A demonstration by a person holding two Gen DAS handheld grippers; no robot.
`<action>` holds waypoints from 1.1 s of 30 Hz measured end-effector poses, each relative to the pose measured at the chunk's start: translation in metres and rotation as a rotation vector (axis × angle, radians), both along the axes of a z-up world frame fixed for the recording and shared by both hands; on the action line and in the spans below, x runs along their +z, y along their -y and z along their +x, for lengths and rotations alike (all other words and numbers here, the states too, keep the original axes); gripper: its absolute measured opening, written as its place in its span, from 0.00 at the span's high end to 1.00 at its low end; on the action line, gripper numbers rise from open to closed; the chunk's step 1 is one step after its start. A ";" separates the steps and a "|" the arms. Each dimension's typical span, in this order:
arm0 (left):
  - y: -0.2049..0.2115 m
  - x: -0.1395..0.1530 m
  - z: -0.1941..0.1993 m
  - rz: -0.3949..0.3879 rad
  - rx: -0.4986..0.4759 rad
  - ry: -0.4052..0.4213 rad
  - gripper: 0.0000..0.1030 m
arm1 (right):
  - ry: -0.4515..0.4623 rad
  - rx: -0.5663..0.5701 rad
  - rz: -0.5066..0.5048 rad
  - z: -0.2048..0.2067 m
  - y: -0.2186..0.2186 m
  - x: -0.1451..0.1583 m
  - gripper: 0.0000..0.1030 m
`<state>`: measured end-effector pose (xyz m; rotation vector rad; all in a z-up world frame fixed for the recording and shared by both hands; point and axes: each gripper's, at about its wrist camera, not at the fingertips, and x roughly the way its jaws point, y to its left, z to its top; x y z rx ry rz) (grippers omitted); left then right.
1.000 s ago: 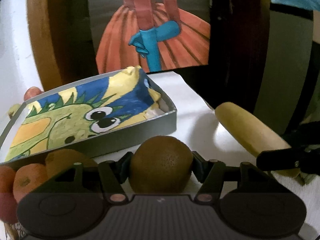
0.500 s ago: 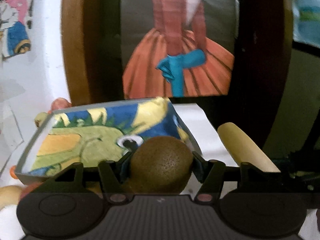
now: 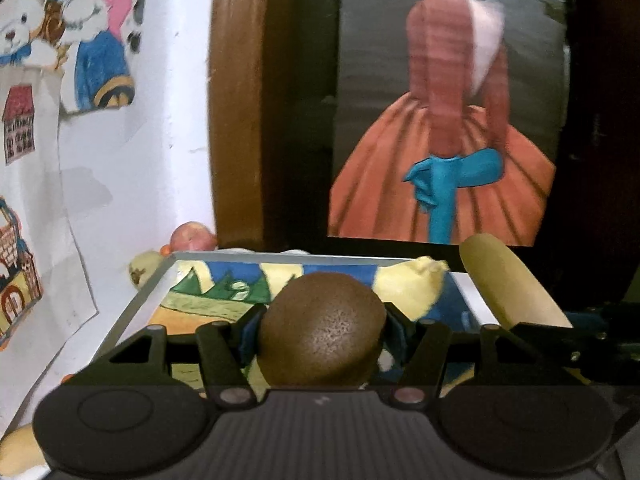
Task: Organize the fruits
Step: 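Lower banana and kiwi into the grey tray and open both tools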
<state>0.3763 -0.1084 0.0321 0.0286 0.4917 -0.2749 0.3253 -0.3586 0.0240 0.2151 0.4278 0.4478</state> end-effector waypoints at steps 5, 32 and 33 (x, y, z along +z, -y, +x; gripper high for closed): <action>-0.006 -0.018 0.023 -0.021 0.034 -0.046 0.37 | -0.054 -0.001 -0.032 0.035 -0.016 -0.021 0.63; -0.002 -0.046 0.054 0.031 0.110 -0.256 0.20 | -0.052 0.005 -0.179 0.049 -0.040 -0.054 0.54; 0.000 -0.045 0.052 0.039 0.110 -0.246 0.20 | -0.048 0.004 -0.182 0.047 -0.040 -0.053 0.53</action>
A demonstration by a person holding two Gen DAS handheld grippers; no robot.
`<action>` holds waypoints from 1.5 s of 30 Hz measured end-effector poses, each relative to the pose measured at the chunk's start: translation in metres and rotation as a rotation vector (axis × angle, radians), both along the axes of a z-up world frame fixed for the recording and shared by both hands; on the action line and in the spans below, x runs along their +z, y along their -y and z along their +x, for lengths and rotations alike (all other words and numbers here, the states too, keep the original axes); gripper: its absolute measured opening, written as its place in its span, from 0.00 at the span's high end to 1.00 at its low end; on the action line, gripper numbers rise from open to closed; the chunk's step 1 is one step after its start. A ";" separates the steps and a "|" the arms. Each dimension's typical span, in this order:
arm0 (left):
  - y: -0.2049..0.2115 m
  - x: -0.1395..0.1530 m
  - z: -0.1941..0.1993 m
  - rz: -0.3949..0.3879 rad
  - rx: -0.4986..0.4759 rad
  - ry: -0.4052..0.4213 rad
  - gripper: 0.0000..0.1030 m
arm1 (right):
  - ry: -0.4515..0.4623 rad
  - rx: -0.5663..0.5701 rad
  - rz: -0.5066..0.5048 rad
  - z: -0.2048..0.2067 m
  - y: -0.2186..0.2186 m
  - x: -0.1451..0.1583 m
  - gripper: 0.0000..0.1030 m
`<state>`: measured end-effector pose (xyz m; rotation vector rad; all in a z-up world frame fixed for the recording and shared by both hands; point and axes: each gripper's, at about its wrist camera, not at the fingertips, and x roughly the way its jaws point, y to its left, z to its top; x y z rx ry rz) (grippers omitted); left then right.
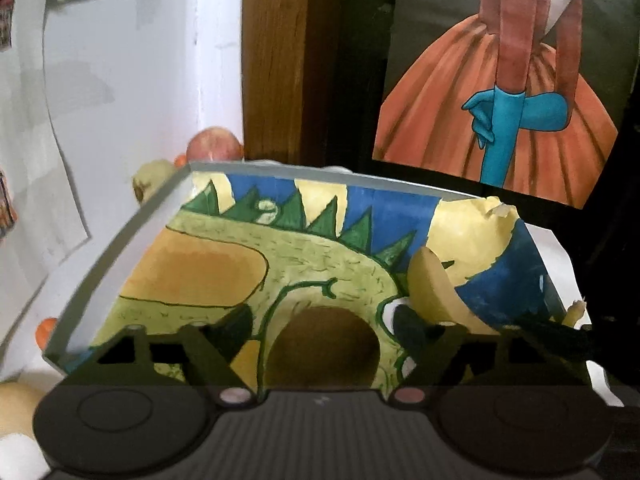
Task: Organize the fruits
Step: 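Lower banana and kiwi into the grey tray and open both tools, then withdraw both tools up and back from the tray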
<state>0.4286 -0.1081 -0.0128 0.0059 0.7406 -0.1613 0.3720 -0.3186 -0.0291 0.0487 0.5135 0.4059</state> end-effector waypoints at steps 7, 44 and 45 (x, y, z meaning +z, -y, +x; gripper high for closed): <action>-0.002 0.011 -0.016 -0.023 -0.003 0.043 0.11 | 0.048 -0.015 -0.004 -0.020 0.005 0.013 0.32; -0.073 0.101 -0.281 -0.010 0.100 0.448 0.00 | 0.333 -0.045 0.026 -0.258 -0.022 0.097 0.01; -0.075 0.099 -0.285 -0.009 0.103 0.444 0.00 | 0.328 -0.047 0.025 -0.262 -0.024 0.095 0.01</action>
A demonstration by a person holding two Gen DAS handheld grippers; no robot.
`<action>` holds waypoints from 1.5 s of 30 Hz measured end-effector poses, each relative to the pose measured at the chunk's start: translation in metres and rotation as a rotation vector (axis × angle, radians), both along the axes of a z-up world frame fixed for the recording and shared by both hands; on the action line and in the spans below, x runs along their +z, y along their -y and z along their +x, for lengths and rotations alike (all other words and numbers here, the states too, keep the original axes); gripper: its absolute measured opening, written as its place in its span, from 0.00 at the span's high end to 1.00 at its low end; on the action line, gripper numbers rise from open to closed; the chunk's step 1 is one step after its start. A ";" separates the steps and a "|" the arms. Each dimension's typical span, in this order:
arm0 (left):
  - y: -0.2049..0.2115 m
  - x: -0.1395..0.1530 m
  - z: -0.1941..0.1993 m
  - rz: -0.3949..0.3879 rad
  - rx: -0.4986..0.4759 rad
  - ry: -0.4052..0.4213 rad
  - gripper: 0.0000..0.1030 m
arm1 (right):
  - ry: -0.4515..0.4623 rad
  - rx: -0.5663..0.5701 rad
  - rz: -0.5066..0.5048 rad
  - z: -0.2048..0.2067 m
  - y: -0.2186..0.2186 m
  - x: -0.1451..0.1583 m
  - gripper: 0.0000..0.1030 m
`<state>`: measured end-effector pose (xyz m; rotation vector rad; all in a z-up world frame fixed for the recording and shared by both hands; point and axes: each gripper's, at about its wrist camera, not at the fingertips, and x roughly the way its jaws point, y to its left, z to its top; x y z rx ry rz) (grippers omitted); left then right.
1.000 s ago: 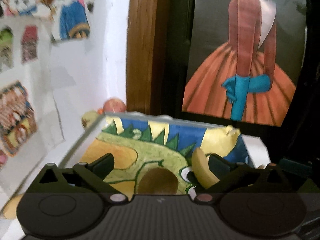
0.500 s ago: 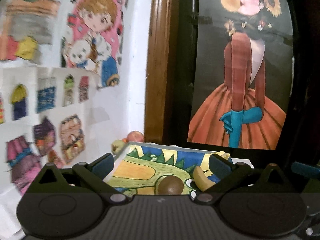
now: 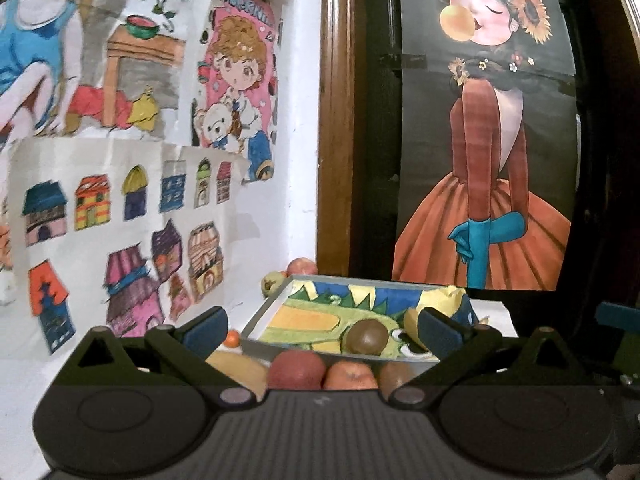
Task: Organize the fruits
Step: 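Withdraw both tools up and back from the tray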
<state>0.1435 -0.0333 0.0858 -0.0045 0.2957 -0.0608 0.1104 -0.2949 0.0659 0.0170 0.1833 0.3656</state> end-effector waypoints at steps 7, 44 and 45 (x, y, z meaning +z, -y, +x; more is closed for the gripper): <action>-0.025 -0.020 -0.030 -0.022 0.029 -0.027 0.00 | -0.047 0.010 -0.004 -0.018 -0.004 -0.015 0.01; -0.077 -0.077 -0.059 -0.030 0.085 -0.180 0.00 | -0.314 -0.002 -0.145 -0.027 -0.056 -0.070 0.01; -0.077 -0.077 -0.059 -0.028 0.085 -0.178 0.00 | -0.315 -0.002 -0.144 -0.026 -0.056 -0.070 0.01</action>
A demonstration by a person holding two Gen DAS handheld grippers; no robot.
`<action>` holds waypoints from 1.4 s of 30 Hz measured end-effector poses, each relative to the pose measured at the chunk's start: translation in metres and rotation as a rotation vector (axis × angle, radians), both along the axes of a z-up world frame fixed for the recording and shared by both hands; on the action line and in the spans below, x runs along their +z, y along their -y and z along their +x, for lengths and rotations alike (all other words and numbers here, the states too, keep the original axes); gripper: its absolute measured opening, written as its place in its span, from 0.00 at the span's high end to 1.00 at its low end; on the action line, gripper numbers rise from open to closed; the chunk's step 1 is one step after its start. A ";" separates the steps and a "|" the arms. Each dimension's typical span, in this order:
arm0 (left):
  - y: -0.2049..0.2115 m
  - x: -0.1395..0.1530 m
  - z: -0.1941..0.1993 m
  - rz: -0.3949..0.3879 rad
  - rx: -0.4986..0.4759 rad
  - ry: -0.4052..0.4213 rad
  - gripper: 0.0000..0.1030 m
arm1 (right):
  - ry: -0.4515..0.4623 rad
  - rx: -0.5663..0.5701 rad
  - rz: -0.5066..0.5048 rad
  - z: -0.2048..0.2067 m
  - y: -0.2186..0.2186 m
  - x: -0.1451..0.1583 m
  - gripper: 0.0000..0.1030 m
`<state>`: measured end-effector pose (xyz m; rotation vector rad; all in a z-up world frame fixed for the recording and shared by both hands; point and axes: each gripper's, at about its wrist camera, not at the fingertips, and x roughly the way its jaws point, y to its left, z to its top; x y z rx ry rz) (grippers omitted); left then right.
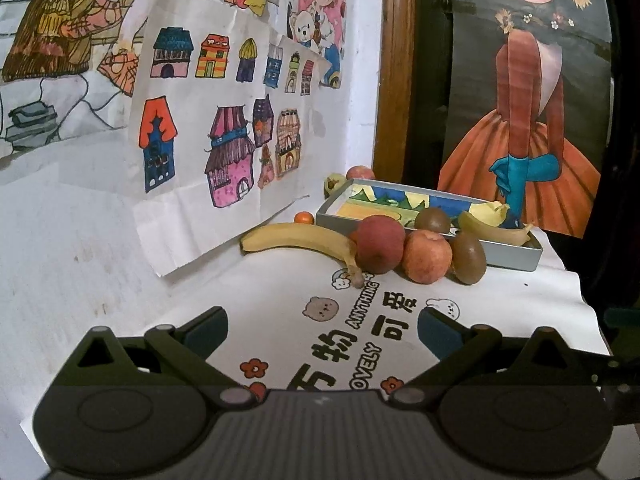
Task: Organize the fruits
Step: 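Withdraw both tools up and back from the tray, then move both tools toward the remaining kiwi and apples beside the tray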
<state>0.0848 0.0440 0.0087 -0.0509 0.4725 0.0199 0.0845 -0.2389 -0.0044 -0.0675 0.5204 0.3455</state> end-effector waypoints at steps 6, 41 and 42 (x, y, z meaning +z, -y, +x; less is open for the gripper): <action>0.000 0.001 0.006 0.014 -0.009 0.000 0.00 | -0.005 -0.007 -0.006 0.010 -0.002 0.001 0.01; 0.033 -0.011 0.131 0.051 -0.203 -0.029 0.00 | 0.076 0.068 -0.215 0.144 -0.005 -0.018 0.01; 0.034 -0.011 0.134 0.051 -0.203 -0.032 0.00 | 0.074 0.077 -0.219 0.146 -0.007 -0.019 0.01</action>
